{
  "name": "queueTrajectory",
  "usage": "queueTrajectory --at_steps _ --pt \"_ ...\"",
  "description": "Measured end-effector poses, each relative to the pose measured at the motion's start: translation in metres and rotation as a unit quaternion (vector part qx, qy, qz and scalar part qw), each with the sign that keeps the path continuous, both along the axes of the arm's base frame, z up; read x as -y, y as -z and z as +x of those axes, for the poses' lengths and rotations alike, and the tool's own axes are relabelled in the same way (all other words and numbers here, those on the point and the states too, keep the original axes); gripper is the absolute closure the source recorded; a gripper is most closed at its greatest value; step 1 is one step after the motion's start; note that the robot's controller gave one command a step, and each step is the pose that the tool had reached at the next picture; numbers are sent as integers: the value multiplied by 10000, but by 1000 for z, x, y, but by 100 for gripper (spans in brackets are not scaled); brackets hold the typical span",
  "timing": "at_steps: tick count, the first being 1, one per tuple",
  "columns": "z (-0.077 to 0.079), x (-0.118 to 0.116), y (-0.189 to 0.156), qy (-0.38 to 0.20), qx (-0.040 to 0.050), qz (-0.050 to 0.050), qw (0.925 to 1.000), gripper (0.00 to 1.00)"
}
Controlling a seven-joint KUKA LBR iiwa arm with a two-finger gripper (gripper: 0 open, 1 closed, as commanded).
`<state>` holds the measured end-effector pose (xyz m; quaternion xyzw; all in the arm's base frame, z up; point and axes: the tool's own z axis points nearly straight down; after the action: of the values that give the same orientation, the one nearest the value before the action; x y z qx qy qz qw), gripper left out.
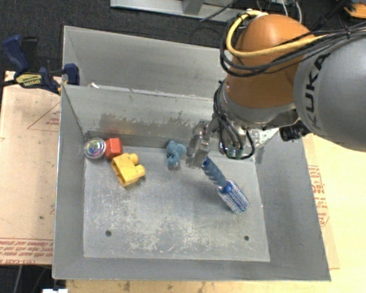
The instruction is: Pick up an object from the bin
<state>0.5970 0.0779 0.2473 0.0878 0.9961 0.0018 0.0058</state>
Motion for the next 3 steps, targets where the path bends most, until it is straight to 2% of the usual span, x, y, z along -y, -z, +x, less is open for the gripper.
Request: queueTrajectory --at_steps 1,2,3 --pt "-2 1 5 3 -44 -9 10000 0" --pt "-70 9 55 -824 -80 -16 9966 0" --pt "-21 13 182 -832 -80 -15 9965 0"
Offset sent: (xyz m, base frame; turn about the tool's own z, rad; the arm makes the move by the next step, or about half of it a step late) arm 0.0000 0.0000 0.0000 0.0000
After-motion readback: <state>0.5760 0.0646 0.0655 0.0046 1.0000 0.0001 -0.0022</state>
